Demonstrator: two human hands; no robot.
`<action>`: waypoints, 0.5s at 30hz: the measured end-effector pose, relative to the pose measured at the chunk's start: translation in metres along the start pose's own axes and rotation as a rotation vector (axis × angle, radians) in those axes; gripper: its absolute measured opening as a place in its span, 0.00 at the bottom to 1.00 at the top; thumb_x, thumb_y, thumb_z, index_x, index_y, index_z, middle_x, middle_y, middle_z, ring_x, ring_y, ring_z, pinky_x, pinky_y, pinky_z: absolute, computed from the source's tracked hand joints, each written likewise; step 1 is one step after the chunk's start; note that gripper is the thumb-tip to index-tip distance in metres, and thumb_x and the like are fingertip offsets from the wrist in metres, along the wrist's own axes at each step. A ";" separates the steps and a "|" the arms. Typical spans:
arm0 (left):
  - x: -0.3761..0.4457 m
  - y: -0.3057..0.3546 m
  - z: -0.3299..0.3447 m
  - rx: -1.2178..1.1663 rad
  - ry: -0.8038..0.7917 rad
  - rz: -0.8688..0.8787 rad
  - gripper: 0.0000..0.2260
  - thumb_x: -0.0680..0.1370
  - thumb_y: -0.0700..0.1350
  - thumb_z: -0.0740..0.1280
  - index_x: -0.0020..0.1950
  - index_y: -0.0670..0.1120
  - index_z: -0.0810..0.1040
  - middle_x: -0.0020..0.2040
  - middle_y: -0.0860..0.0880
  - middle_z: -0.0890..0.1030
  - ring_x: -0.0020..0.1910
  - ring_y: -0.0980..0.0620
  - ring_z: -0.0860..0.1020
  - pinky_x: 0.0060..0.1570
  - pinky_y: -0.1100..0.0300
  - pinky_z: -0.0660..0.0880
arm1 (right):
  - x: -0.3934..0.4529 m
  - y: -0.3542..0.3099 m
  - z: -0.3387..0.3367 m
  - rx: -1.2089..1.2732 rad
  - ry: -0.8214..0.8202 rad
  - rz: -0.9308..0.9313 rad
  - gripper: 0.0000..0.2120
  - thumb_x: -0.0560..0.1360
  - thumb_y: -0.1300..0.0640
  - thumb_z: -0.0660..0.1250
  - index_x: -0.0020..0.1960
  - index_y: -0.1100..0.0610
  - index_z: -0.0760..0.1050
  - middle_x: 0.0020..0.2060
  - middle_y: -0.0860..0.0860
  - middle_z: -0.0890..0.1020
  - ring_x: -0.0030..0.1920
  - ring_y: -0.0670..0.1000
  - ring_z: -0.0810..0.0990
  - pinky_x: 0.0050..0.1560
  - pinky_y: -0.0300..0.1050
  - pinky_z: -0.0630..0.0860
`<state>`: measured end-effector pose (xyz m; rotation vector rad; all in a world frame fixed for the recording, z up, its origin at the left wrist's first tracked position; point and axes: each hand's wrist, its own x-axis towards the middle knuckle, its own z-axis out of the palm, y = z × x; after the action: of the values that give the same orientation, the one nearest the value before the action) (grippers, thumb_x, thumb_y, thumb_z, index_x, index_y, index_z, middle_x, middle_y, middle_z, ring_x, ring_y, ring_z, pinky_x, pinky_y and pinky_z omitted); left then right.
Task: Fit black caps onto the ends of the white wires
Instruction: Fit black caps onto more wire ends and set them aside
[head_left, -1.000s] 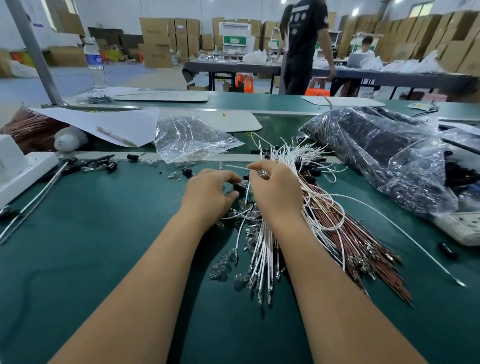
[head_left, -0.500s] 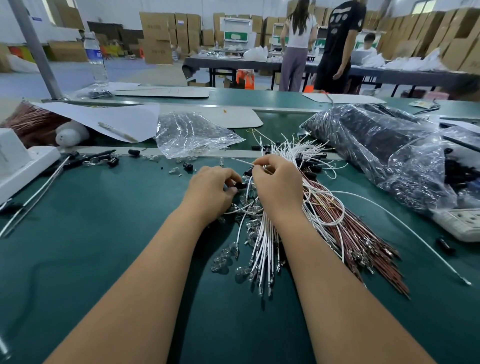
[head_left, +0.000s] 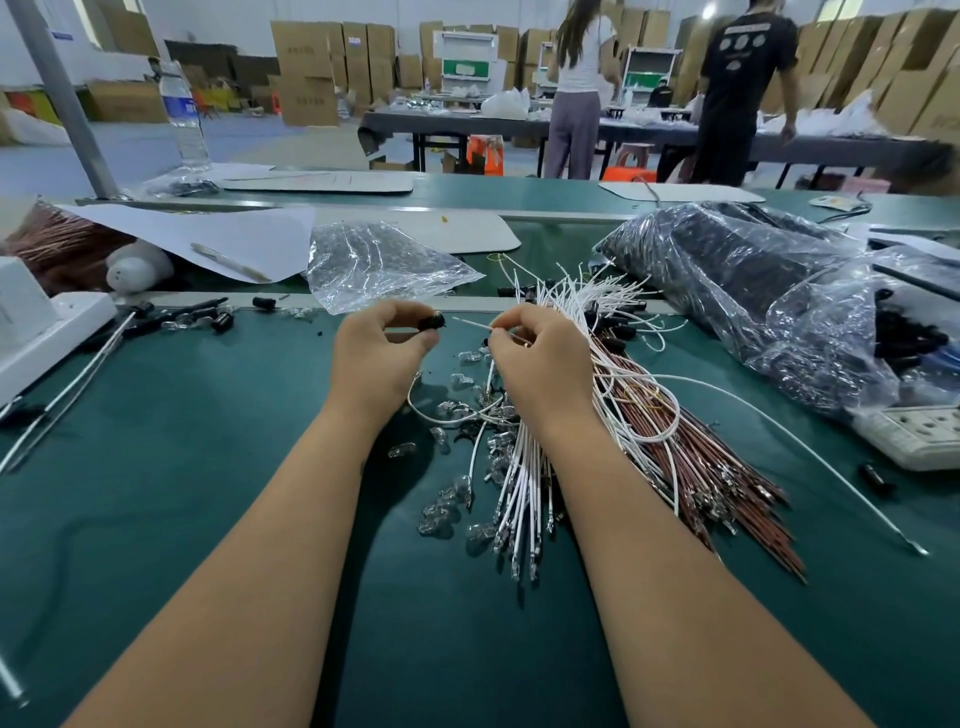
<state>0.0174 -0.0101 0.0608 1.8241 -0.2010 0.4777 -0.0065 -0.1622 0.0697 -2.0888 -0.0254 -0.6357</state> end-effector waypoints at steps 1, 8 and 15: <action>-0.001 0.000 0.000 -0.014 -0.001 0.000 0.11 0.72 0.36 0.73 0.43 0.53 0.80 0.42 0.55 0.83 0.42 0.58 0.82 0.47 0.64 0.78 | 0.000 0.000 0.000 -0.008 -0.003 -0.003 0.06 0.74 0.60 0.66 0.42 0.52 0.79 0.31 0.43 0.76 0.32 0.44 0.75 0.34 0.42 0.73; -0.003 0.002 0.005 -0.055 -0.044 -0.004 0.11 0.72 0.35 0.73 0.43 0.52 0.81 0.41 0.56 0.84 0.42 0.58 0.83 0.47 0.65 0.78 | -0.001 0.000 0.001 -0.046 -0.039 -0.022 0.06 0.74 0.59 0.66 0.43 0.51 0.80 0.32 0.44 0.78 0.34 0.47 0.77 0.37 0.46 0.78; -0.006 0.005 0.005 -0.176 -0.071 -0.036 0.12 0.75 0.35 0.70 0.44 0.53 0.82 0.39 0.57 0.85 0.43 0.60 0.83 0.45 0.71 0.76 | -0.001 0.001 0.001 -0.053 -0.050 -0.030 0.05 0.75 0.58 0.66 0.45 0.52 0.81 0.35 0.46 0.79 0.36 0.48 0.77 0.38 0.43 0.75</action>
<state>0.0112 -0.0168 0.0613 1.6710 -0.2507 0.3584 -0.0071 -0.1621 0.0677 -2.1593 -0.0692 -0.6075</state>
